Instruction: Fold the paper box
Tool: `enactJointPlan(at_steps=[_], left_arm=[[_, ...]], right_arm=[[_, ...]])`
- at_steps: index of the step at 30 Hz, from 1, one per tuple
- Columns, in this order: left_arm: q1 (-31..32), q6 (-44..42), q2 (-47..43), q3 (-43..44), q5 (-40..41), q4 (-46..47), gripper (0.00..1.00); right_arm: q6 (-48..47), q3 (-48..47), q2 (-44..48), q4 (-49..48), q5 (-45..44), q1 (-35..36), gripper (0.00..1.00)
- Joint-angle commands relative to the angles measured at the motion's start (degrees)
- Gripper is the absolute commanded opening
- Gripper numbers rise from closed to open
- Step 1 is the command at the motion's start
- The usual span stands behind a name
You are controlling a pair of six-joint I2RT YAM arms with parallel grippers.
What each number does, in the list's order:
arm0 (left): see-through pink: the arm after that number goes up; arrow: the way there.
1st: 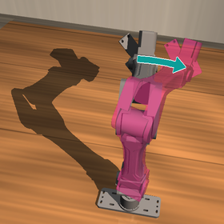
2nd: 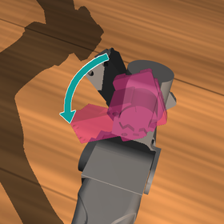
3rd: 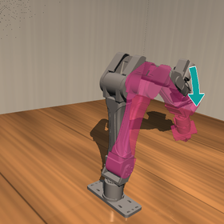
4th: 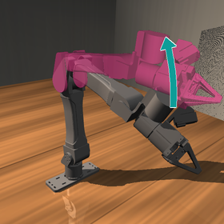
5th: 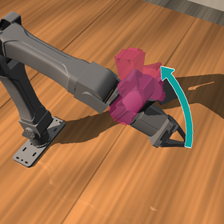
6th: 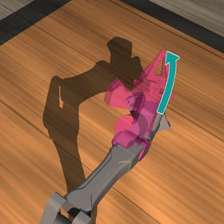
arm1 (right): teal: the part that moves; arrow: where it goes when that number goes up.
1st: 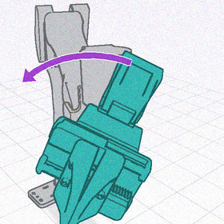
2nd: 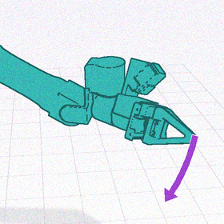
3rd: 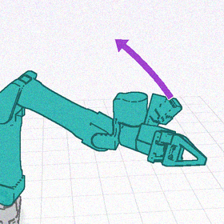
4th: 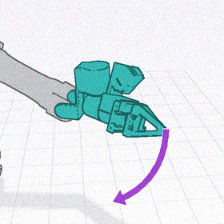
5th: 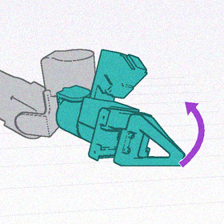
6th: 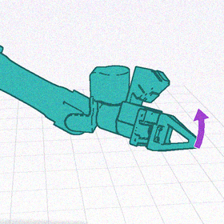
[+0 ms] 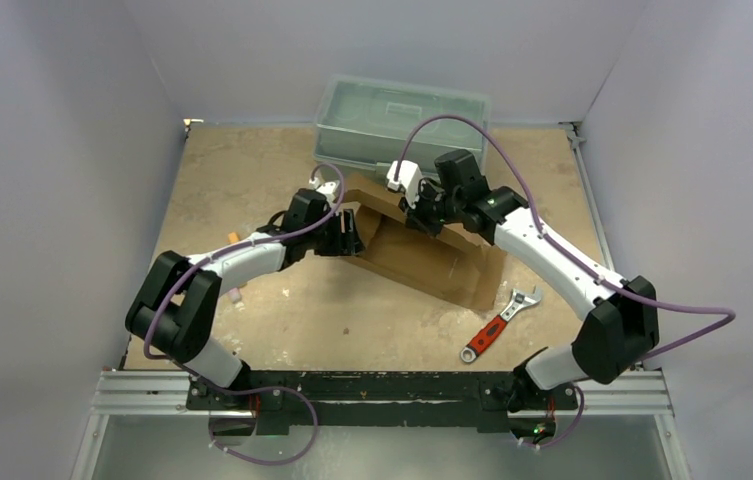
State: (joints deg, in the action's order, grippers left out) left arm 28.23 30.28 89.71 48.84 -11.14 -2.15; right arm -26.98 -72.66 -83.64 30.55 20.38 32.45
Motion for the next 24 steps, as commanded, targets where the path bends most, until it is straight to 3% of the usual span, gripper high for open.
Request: enactJointPlan(at_steps=[1, 10, 21, 24], left_arm=[[-0.45, 1.88, -1.84, -0.81, -4.83, 7.14, 0.60], [-0.72, -0.04, 0.98, 1.04, -10.00, 5.72, 0.58], [-1.86, 5.69, 5.74, 2.91, -4.77, 14.21, 0.58], [-1.77, 5.53, 6.94, 3.11, -2.18, 16.01, 0.52]], right_arm=[[0.64, 1.31, 2.26, -1.75, 1.66, 1.04, 0.00], [0.79, 1.49, 2.57, -1.94, 1.68, 1.39, 0.00], [1.45, 1.52, 2.41, -2.02, 2.51, 1.71, 0.00], [1.90, 1.39, 2.25, -2.21, 2.56, 1.71, 0.00]])
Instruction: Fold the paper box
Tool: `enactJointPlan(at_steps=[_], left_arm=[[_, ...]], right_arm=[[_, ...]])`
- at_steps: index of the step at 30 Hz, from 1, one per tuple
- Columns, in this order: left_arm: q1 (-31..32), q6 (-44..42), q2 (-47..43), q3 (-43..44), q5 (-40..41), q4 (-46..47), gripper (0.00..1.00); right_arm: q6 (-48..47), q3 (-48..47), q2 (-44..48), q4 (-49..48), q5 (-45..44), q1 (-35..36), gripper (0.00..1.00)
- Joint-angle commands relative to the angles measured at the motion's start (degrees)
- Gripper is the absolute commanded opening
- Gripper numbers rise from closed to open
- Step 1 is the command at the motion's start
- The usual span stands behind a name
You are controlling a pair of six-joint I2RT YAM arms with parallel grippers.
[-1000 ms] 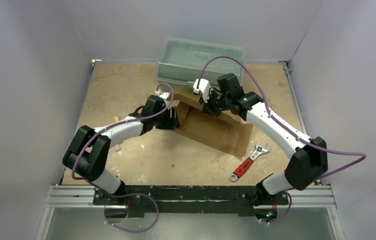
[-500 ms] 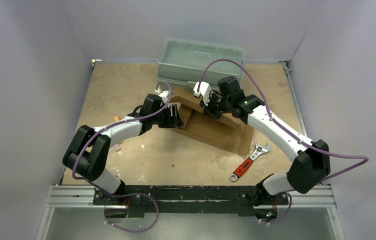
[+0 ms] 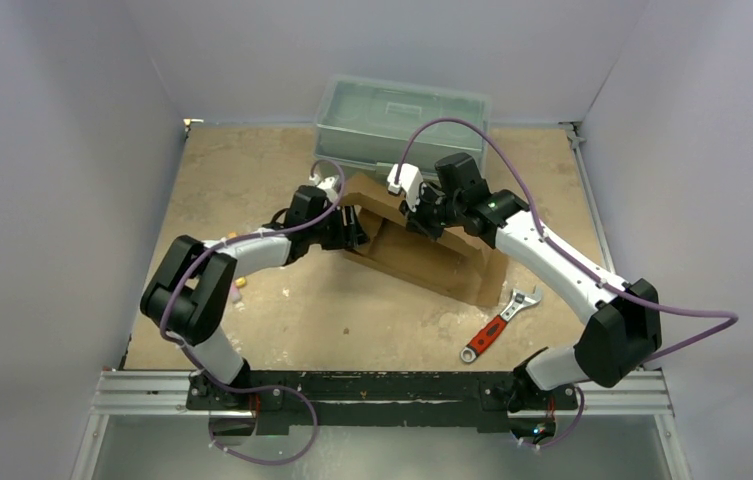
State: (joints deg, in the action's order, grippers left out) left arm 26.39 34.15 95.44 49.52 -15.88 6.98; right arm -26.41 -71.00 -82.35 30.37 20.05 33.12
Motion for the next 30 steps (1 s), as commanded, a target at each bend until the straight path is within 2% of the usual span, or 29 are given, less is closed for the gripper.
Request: enactJointPlan(at_steps=[1, 7, 9, 12, 20, 30], left_arm=[[0.06, 1.50, 1.58, 2.37, 3.23, 7.38, 0.47], [0.15, -0.75, 3.99, 2.31, 3.11, 7.33, 0.07], [0.30, -2.06, 3.45, 1.95, 3.61, 5.84, 0.00], [0.93, -5.46, 0.49, 1.28, 6.03, 1.69, 0.00], [4.45, -9.37, -10.42, -3.57, 15.43, -10.43, 0.00], [5.18, -8.53, -15.61, -9.28, 14.33, -13.57, 0.00]], right_arm=[[1.48, -0.35, 0.92, -2.08, 3.03, 1.05, 0.00], [2.55, -1.15, 0.43, -2.54, 0.83, 0.99, 0.00], [4.15, -1.63, 0.59, -3.30, 1.04, 0.91, 0.00], [4.53, -3.16, 1.18, -3.04, -0.43, 0.32, 0.00], [5.01, -5.15, 1.28, -2.17, -1.20, -2.12, 0.33], [4.34, -5.37, -0.08, -3.61, -5.27, -3.72, 0.37]])
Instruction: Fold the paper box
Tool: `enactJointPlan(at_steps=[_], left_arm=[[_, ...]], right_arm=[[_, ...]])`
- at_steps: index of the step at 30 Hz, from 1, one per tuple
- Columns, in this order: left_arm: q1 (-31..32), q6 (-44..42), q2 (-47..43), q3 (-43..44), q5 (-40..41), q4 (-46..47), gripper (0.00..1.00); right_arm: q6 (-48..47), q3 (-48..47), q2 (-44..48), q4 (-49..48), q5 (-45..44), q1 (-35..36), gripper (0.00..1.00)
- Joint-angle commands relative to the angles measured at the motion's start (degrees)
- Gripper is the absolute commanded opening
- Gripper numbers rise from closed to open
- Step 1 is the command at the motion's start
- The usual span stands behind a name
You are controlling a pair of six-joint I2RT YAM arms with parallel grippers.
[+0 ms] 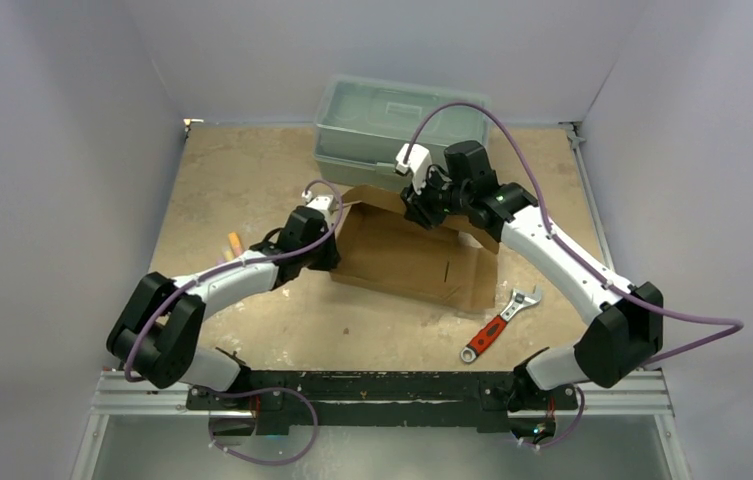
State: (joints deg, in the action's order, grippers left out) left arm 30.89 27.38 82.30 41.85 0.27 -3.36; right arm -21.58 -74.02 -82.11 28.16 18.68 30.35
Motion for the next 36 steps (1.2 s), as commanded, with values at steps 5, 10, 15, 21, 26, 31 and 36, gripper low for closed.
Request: enactJointPlan(at_steps=[5, 10, 15, 21, 26, 31, 36], left_arm=[[1.53, -1.51, -3.27, -2.82, -2.22, -4.11, 0.00], [1.80, -1.42, -4.95, -4.40, -2.35, -4.27, 0.00], [1.55, -2.69, -4.83, -3.24, -1.71, -4.66, 0.17], [-0.76, -4.97, 0.68, 1.63, -5.47, -3.43, 0.31], [-1.16, -6.33, 5.25, 7.07, -6.07, -4.11, 0.36], [-1.81, -6.15, 6.82, 10.24, -6.28, -4.03, 0.43], [-3.45, -3.27, 5.17, 8.77, -9.68, 0.18, 0.51]], right_arm=[[-1.72, -7.62, -3.30, 0.66, -5.13, -0.97, 0.25], [-2.76, -12.36, -6.31, 4.23, -0.85, -0.96, 0.00], [-1.04, -10.81, -6.68, 4.57, 3.97, -0.71, 0.00], [0.10, -8.53, -6.23, 4.33, 6.71, -0.21, 0.00], [0.31, -8.53, -6.05, 4.70, 7.96, 0.17, 0.00], [0.40, -8.11, -5.80, 4.70, 8.65, 0.52, 0.00], [0.41, -7.47, -5.62, 4.57, 8.40, 0.80, 0.00]])
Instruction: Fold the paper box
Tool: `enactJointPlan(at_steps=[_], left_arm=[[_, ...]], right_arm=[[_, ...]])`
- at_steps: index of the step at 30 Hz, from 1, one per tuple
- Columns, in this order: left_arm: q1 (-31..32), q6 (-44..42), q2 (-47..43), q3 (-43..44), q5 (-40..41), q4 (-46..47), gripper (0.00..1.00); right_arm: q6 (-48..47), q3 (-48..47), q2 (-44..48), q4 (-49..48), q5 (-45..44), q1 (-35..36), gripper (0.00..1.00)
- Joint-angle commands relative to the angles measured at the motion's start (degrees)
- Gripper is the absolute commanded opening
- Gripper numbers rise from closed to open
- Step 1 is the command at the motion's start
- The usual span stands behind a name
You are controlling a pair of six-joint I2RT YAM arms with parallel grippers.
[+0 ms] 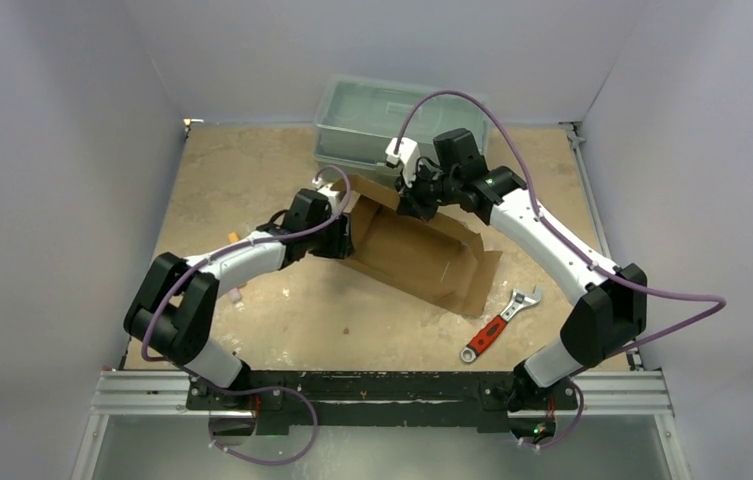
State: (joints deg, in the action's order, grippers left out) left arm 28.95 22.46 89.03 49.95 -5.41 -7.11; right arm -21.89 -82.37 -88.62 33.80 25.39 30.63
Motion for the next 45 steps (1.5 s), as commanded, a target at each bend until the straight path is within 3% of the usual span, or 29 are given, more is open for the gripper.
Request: enactJointPlan(at_steps=[1, 9, 14, 20, 26, 28, 32, 35, 39, 45], left_arm=[[-1.93, 2.43, -2.00, 0.12, -5.18, 5.15, 0.52], [-3.59, 4.71, -4.58, -1.43, -10.36, 9.40, 0.60], [-4.45, 4.88, -6.99, -2.21, -11.40, 10.18, 0.71], [-4.91, 2.26, -2.93, 0.14, -9.45, 10.60, 0.72], [-4.78, 3.38, 1.01, -0.88, -9.02, 19.14, 0.70], [-4.70, 4.27, 2.07, -1.36, -8.69, 22.55, 0.65], [-4.56, 5.39, 5.33, -0.84, -7.78, 25.09, 0.40], [-4.44, 5.13, 7.26, -0.60, -7.71, 24.59, 0.26], [-3.96, 3.16, 7.37, -0.92, -6.25, 21.71, 0.01], [1.29, -2.00, 1.50, -0.68, 6.93, 10.75, 0.00]], right_arm=[[0.72, 0.96, 0.90, -1.16, 1.68, 0.55, 0.00], [0.39, 1.59, 1.06, -1.25, 0.57, 1.47, 0.00], [0.40, 1.62, 1.25, -1.29, 0.01, 1.83, 0.00], [1.30, 1.33, 1.67, -1.44, 0.63, 2.24, 0.00], [3.03, 1.28, 1.29, -2.16, 0.69, 2.21, 0.00], [3.47, 1.09, 0.82, -2.30, 1.00, 2.22, 0.00], [4.79, 1.00, 0.47, -2.61, 1.18, 2.20, 0.00], [5.14, 1.24, 0.47, -3.60, 1.93, 2.10, 0.00], [5.32, 1.11, 0.48, -3.89, 0.82, 1.91, 0.00], [5.69, -1.03, 0.20, -3.36, -0.81, 0.78, 0.00]])
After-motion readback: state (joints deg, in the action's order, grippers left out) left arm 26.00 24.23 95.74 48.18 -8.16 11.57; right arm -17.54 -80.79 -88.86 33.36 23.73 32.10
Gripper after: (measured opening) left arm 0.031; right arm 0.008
